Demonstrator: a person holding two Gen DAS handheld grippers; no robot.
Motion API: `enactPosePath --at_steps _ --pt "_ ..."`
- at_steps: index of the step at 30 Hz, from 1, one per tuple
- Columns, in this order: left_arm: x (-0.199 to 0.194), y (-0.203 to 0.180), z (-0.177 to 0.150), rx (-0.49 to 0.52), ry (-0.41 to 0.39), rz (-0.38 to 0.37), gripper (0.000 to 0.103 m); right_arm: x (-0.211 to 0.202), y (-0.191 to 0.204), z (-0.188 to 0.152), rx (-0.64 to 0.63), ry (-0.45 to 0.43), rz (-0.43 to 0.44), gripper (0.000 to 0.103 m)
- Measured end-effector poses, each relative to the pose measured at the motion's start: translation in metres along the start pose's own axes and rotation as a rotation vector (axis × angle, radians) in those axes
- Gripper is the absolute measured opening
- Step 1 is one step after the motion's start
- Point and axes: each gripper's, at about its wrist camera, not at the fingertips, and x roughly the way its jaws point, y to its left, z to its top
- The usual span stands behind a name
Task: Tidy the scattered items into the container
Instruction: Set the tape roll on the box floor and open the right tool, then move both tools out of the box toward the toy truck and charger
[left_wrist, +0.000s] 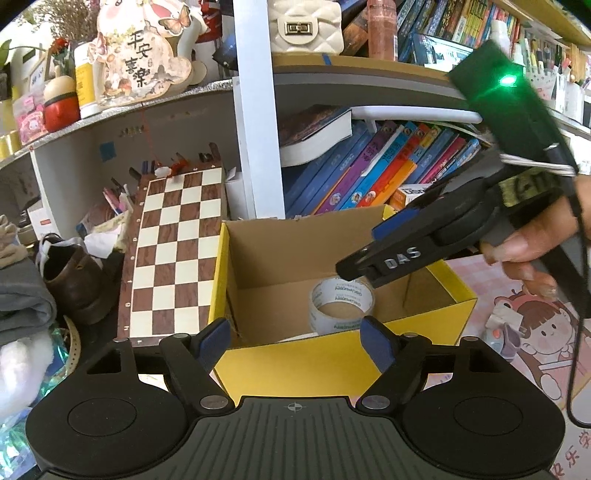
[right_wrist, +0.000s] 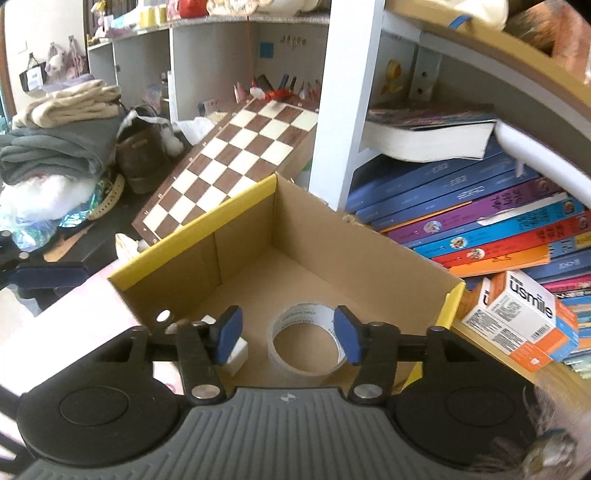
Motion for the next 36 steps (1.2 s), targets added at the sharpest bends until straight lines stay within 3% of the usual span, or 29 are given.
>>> enactPosePath --at_steps 7,21,36 --pt "-0.013 -0.003 -0.006 0.005 -0.002 0.017 0.089 -0.034 0.008 -0.018 0.011 -0.055 -0.021 0.077" --pt "-0.024 -0.013 -0.019 -0.004 0.028 0.027 0.092 -0.086 0.007 -0.082 0.138 -0.073 -0.123 0.081" --pt "-0.031 -0.042 -0.024 0.013 0.056 0.025 0.094 -0.12 0.002 -0.135 0.227 -0.099 -0.216 0.091"
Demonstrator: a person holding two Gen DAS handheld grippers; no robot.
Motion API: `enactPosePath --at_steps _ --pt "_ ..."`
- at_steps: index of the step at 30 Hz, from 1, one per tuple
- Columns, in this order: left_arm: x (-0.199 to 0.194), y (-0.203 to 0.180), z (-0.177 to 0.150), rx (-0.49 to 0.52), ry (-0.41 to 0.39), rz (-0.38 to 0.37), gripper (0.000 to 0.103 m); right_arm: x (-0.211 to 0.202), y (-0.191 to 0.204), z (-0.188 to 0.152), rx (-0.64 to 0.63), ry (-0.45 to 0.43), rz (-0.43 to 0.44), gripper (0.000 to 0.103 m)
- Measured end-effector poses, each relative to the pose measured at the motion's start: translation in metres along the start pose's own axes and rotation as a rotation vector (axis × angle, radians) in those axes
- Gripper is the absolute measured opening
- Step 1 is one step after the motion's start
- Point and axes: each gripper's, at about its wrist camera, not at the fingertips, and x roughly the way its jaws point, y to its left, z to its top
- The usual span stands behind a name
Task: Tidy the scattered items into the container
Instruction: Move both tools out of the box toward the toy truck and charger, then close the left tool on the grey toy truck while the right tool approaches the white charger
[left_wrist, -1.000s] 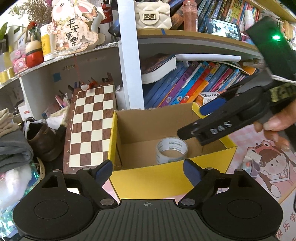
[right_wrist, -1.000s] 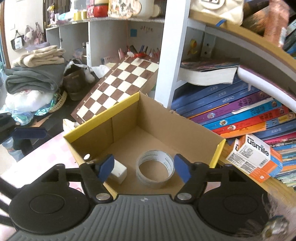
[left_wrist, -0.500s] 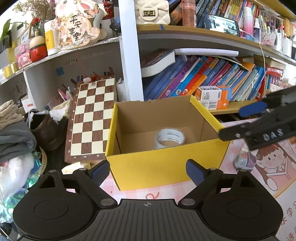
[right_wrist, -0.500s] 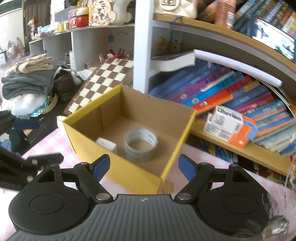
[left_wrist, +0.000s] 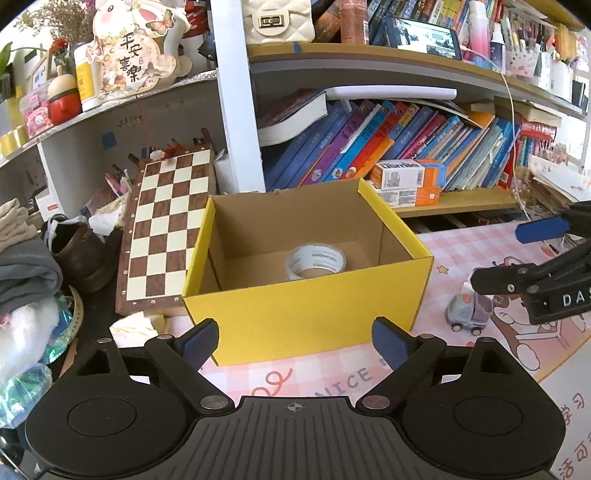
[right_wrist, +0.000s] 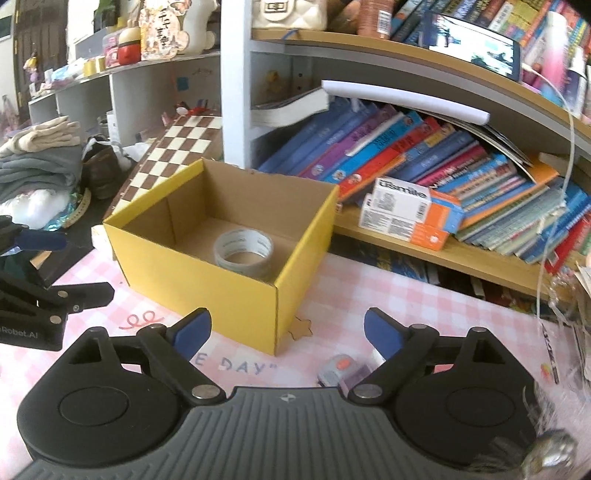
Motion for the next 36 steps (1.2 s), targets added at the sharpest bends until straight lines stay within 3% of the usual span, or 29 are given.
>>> enactPosePath --at_steps 17,36 --pt "-0.001 -0.035 -0.014 -0.028 0.05 -0.011 0.096 -0.018 -0.02 -0.056 0.113 0.035 -0.073 0.094" --pt "0.012 -0.087 -0.016 0.004 0.09 -0.039 0.096 -0.027 -0.068 -0.089 0.149 0.07 -0.121 0.095"
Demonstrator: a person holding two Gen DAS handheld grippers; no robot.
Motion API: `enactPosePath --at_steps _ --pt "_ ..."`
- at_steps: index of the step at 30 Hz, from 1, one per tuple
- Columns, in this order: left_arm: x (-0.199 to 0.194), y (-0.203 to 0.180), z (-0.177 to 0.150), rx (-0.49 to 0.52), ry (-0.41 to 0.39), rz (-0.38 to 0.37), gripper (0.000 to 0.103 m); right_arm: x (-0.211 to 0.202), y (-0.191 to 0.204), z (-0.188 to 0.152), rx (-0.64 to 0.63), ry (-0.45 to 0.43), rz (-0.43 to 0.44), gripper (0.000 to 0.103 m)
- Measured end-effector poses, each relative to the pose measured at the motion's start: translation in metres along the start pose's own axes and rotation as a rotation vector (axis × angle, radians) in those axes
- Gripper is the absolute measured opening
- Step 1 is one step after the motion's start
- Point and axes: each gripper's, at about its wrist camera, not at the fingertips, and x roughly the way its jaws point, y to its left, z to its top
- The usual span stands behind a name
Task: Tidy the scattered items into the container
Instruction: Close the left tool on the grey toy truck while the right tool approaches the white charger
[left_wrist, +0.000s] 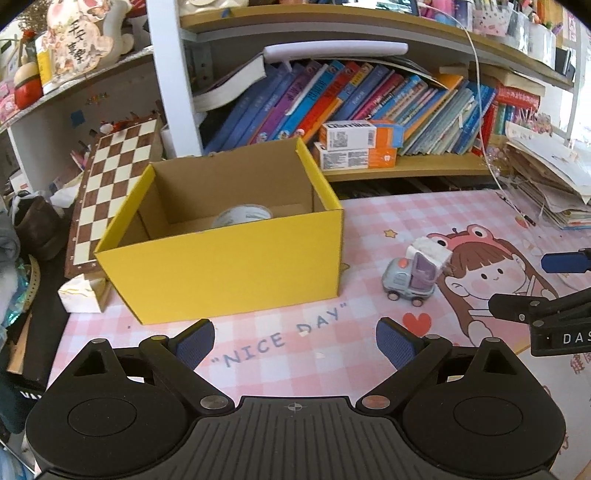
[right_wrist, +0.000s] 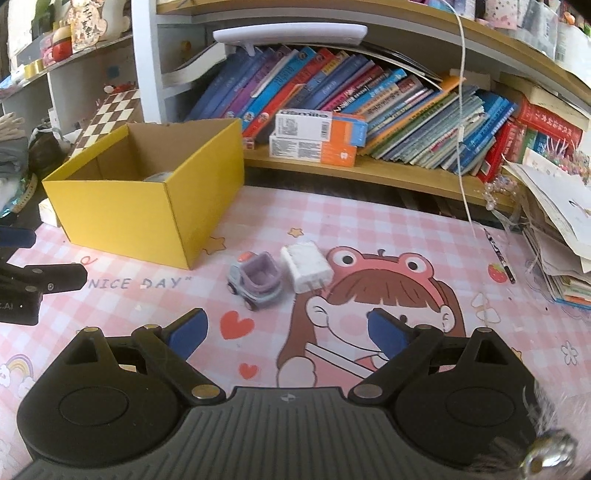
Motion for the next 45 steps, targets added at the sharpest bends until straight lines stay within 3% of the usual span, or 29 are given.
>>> enactPosePath --at_steps 29,45 --pt "0.043 -0.088 0.016 0.118 0.061 -0.086 0.096 0.02 -0.086 -0.027 0.069 0.084 -0.054 0.095" --pt "0.085 -0.107 0.034 0.125 0.02 -0.138 0.095 0.052 -0.094 -0.017 0.028 0.119 -0.027 0.093"
